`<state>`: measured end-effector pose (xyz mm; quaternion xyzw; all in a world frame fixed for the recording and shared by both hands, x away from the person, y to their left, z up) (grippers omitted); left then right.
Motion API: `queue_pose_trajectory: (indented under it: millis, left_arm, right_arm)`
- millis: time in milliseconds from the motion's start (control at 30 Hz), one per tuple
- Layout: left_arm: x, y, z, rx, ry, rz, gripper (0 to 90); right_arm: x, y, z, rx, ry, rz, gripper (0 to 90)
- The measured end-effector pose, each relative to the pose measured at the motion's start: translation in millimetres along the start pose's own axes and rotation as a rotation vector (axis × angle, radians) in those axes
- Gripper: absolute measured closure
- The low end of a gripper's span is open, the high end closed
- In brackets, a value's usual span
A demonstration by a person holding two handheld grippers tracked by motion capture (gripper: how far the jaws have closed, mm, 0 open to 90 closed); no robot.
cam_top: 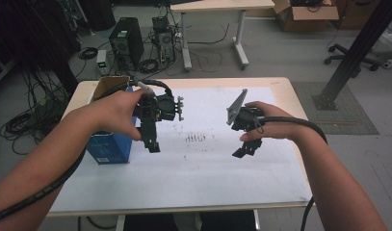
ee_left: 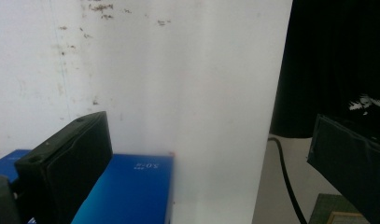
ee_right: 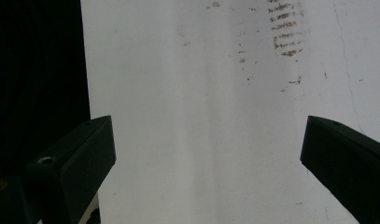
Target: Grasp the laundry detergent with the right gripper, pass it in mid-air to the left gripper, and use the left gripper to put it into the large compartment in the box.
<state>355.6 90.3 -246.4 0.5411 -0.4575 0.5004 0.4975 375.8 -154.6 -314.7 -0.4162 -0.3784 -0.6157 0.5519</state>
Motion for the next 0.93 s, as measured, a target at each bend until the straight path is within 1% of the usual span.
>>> queue_pose_trajectory:
  millis: [100,300,433,500,600,833,933]
  left_arm:
    - [-1.3,-0.6,-0.7,-0.004,0.012,-0.006,0.2]
    - [-1.9,-1.5,-3.0,-0.001,0.01,-0.007,0.2]
    - [-1.7,-1.9,-4.1,0.002,0.013,-0.008,0.2]
    - [-2.0,-2.1,-4.4,0.005,0.013,-0.008,0.2]
    - [-2.2,-2.3,-4.5,0.005,0.009,-0.01,0.2]
    - [-2.4,-2.3,-2.5,-0.003,0.011,-0.007,0.2]
    - [-2.3,-2.8,-0.9,-0.01,0.013,-0.012,0.2]
  right_arm:
    - [0.3,0.5,0.3,0.002,-0.001,-0.002,3.2]
    - [-0.9,0.0,-0.2,-0.005,-0.001,-0.003,3.2]
    - [-0.7,-0.9,0.2,0.001,0.003,-0.002,3.3]
    - [-0.6,-1.6,0.4,-0.003,-0.001,-0.002,3.2]
    - [-1.1,-1.9,0.5,0.003,-0.005,-0.003,3.2]
    - [-3.4,-2.9,-0.3,-0.002,-0.005,-0.005,3.2]
    - [-2.9,-3.2,-0.5,0.004,-0.002,-0.003,3.4]
Point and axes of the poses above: each handheld gripper's, and its own axes: x roughly backward along the jaws, z roughly out of its top, y roughly to its right, the point moved 2 cm from there along -x, roughly forward along the jaws, and after that the axes turned 3 degrees about -z, right-handed, at the moved point
